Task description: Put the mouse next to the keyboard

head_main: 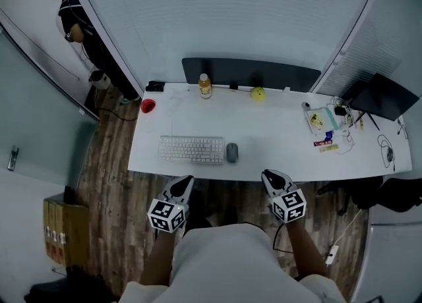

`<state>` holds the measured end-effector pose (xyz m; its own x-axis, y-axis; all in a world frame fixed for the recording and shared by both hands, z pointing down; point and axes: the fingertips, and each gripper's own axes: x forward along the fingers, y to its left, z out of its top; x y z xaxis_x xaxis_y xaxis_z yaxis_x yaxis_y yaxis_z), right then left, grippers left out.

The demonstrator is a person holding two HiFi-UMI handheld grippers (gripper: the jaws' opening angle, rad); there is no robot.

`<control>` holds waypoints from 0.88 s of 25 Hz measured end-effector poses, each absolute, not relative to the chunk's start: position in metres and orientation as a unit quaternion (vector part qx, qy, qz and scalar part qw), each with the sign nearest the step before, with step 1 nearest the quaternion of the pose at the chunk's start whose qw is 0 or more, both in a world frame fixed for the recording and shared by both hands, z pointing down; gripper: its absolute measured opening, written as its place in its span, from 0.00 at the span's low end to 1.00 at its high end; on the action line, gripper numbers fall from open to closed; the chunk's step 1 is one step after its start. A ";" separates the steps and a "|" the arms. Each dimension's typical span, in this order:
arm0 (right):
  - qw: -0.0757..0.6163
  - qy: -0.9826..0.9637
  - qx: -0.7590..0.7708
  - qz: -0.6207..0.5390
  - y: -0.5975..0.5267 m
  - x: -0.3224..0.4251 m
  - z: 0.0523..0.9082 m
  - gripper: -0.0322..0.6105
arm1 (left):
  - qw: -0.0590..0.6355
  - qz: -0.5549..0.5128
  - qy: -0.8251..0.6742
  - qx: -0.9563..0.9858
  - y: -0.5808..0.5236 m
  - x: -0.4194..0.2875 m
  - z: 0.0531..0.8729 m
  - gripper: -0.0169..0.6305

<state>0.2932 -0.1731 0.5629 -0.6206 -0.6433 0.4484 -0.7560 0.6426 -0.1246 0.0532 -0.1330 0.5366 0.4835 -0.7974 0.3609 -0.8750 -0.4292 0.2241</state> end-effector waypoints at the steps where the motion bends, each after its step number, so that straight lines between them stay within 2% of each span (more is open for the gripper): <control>1: 0.185 -0.890 0.389 0.148 -0.170 0.292 0.563 0.11 | 0.197 0.100 -0.504 0.835 -0.127 0.054 0.538 0.05; 7: 0.156 -0.901 0.377 0.148 -0.158 0.282 0.552 0.11 | 0.210 0.104 -0.530 0.815 -0.097 0.050 0.543 0.05; 13: 0.128 -0.902 0.383 0.149 -0.152 0.266 0.541 0.11 | 0.177 0.104 -0.536 0.819 -0.086 0.034 0.525 0.05; 22: 0.122 -0.901 0.396 0.128 -0.148 0.228 0.518 0.11 | 0.153 0.107 -0.532 0.826 -0.077 -0.014 0.505 0.05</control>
<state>0.2282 -0.1479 0.5183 -0.6568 -0.6823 0.3211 -0.7447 0.6539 -0.1339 -0.0136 -0.0768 0.5045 0.4118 -0.8455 0.3399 -0.9112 -0.3882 0.1381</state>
